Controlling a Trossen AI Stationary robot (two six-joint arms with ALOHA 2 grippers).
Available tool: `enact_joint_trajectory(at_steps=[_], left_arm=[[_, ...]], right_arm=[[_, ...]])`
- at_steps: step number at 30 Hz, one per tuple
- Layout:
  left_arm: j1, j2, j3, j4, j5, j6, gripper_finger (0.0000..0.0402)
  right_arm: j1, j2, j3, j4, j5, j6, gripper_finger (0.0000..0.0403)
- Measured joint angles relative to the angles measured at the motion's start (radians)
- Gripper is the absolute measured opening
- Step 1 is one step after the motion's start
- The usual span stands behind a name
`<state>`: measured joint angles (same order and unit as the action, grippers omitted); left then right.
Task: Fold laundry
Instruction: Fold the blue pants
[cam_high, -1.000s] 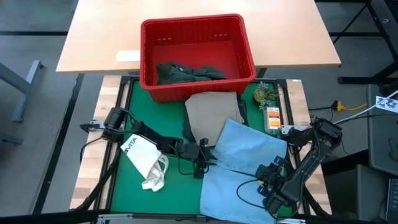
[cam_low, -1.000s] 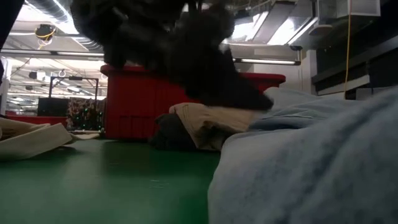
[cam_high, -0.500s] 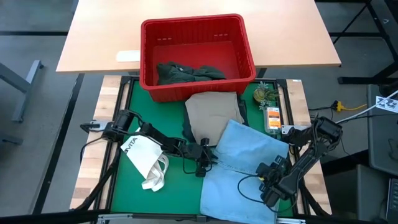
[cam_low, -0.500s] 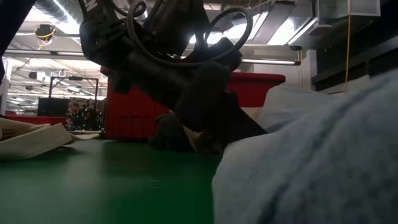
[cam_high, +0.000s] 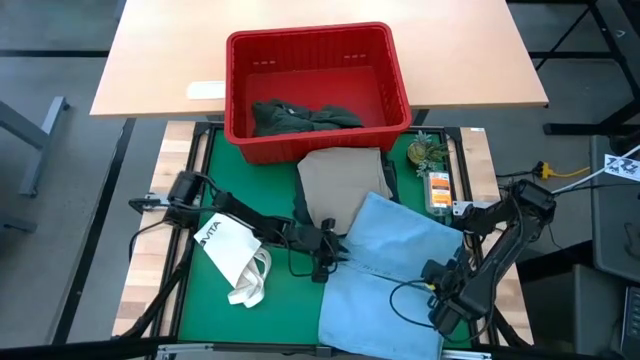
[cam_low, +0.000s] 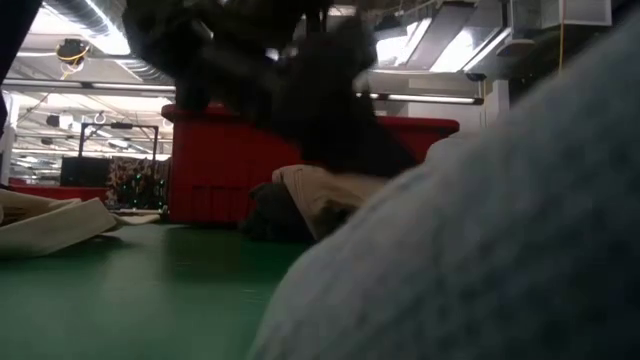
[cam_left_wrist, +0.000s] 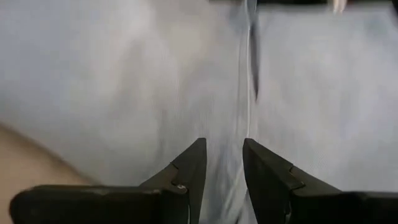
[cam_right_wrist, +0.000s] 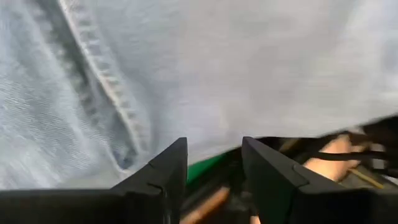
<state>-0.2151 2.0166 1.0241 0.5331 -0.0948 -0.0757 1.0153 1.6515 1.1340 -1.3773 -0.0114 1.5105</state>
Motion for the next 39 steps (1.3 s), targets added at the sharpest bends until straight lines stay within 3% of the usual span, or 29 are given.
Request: enact_joint_trajectory(at_steps=[6,9,12,18,26,30,34,39], left_arm=[[0.027,-0.035,0.002,0.152,0.0,0.007,0.0101],[0.057,-0.032,0.009,0.252,-0.019,0.044,0.0101],[0.094,-0.027,0.028,0.244,-0.06,0.055,0.0101],[0.17,-0.029,0.095,0.253,-0.04,0.06,0.0101],[0.196,0.043,0.265,0.231,0.093,0.061,0.0101],[0.191,0.113,0.374,0.14,0.088,0.121,0.0101],[0.202,0.159,0.441,0.037,0.078,0.15,0.0101],[0.234,0.171,0.447,-0.139,0.023,0.161,0.0101]], right_arm=[[0.0,-0.012,0.083,-0.203,0.109,0.003,0.0154],[-0.001,-0.03,0.071,-0.175,0.22,0.004,0.0154],[-0.001,-0.032,0.069,-0.179,0.268,0.007,0.0154],[-0.003,-0.033,0.068,-0.193,0.411,0.01,0.0154],[-0.054,-0.09,0.068,-0.195,0.47,-0.063,0.0154],[-0.095,-0.154,0.062,-0.191,0.492,-0.176,0.0154],[-0.107,-0.239,-0.026,-0.195,0.496,-0.186,0.0154],[-0.105,-0.314,-0.222,-0.178,0.345,0.0,0.0154]])
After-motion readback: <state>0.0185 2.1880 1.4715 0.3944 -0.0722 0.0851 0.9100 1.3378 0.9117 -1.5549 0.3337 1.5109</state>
